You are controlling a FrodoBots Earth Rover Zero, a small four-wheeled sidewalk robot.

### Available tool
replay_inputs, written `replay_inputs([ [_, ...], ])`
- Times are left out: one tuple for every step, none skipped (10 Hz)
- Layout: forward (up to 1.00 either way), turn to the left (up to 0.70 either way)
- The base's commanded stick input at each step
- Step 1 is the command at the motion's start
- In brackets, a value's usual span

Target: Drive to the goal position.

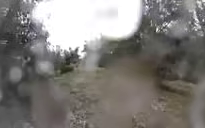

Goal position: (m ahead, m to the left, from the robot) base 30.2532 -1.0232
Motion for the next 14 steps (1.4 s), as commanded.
replay_inputs([
  [0.85, 0.05],
  [0.85, 0.0],
  [0.85, 0.0],
  [0.85, 0.0],
  [0.85, 0.0],
  [0.85, 0.0],
  [0.85, 0.0],
  [0.85, 0.0],
  [0.85, 0.0],
  [0.85, 0.0],
  [0.85, 0.0],
  [0.85, 0.0],
  [0.85, 0.0],
  [0.85, 0.0],
])
